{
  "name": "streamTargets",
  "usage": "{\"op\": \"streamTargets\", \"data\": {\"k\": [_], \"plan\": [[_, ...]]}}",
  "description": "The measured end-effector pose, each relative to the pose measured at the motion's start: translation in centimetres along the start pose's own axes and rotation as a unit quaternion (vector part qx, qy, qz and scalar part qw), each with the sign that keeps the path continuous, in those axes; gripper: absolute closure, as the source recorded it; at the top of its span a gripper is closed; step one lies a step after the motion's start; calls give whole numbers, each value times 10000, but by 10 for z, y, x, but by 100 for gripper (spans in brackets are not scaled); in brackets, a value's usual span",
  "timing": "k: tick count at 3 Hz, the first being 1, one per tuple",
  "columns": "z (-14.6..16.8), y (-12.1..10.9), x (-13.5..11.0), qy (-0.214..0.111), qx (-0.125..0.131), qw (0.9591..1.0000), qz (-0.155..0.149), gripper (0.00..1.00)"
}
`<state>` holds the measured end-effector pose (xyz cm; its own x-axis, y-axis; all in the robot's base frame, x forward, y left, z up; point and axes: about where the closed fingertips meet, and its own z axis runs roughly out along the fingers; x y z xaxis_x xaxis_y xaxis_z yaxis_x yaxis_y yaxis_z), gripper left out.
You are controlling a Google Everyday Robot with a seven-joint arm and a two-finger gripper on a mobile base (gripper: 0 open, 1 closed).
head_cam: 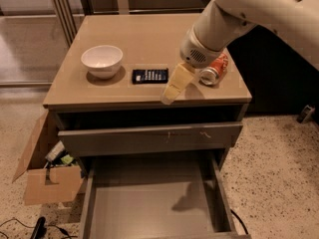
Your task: Place rxbar blueberry into middle drawer
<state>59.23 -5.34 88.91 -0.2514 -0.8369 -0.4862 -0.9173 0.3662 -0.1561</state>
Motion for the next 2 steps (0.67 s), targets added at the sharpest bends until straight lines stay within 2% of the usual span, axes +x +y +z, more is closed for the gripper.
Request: {"op": "streamTargets", "data": {"k": [1,2], "plan": [[21,-16,-12,47,-84,9999,-126,0],[39,-23,-18,-161,-235,9996,27,0]]}}
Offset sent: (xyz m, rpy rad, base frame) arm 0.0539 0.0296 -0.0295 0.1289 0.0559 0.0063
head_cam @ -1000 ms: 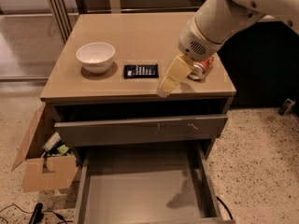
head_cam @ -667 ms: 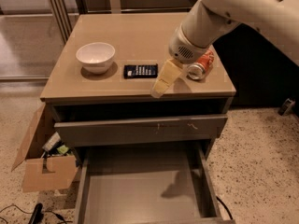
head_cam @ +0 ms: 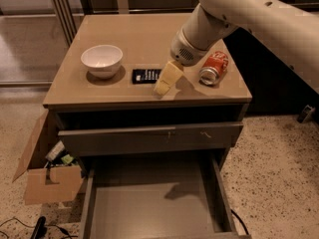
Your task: Place rxbar blueberry into middle drawer
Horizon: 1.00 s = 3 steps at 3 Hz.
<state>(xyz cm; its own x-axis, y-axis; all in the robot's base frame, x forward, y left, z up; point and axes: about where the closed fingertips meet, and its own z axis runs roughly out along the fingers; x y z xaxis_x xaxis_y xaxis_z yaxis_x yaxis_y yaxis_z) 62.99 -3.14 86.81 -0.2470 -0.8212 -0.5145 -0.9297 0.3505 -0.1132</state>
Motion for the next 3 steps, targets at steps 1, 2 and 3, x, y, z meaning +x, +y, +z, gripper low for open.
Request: {"op": "streamTargets", "data": {"k": [1,2,3], "plan": [[5,2,0,-349,-1,9985,429,0],[10,-3,0,-640,213,9947,774,0],[17,-12,-6,-530,253,9955,742,0]]}}
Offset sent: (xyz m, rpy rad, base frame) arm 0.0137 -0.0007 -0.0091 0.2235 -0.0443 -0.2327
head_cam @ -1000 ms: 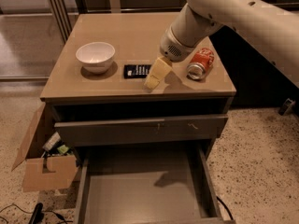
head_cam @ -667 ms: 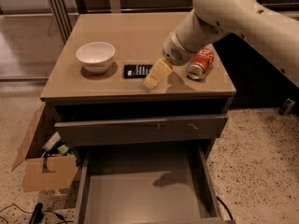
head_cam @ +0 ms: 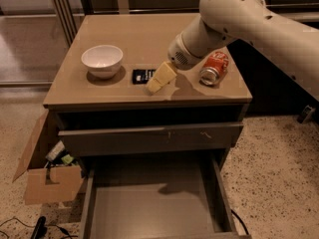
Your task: Place rxbar blueberry into middle drawer
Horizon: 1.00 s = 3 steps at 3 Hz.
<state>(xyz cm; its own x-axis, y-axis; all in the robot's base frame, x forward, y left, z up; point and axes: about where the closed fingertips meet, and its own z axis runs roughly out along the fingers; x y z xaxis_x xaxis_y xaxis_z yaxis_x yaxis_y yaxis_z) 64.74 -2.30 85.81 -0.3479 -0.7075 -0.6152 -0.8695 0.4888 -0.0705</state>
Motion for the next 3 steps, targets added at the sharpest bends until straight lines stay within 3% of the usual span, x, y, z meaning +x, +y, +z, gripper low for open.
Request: {"op": "streamTargets", "data": {"k": [1,2,3], "plan": [[-3,7,7,63,152,9998,86,0],[4,3,18,-170,628,9977,191,0],[11,-19,7,-648,1126,9915,59,0]]}}
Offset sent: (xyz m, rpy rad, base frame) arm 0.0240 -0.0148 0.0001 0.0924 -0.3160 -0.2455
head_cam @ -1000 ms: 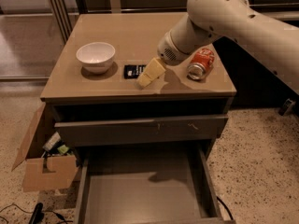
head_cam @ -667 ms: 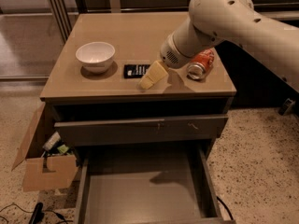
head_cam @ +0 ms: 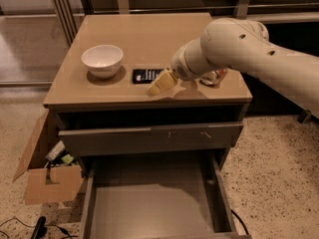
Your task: Place rxbar blueberry into middle drawer
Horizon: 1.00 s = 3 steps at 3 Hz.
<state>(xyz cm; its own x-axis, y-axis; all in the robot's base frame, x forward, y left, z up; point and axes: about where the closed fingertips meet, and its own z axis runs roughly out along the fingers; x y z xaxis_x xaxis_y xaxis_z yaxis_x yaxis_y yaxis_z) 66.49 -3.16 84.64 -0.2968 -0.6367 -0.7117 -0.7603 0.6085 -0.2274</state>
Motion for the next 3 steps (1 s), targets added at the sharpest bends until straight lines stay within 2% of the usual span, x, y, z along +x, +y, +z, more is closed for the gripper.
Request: {"op": "streamTargets", "data": {"k": [1,2,3], "plan": [[15,-19,-6,-590,88,9982,106,0],[61,-27,-21,-1137,-788,9903,123,0],[35,-72,-50,-958,-927,9874,-854,0]]}}
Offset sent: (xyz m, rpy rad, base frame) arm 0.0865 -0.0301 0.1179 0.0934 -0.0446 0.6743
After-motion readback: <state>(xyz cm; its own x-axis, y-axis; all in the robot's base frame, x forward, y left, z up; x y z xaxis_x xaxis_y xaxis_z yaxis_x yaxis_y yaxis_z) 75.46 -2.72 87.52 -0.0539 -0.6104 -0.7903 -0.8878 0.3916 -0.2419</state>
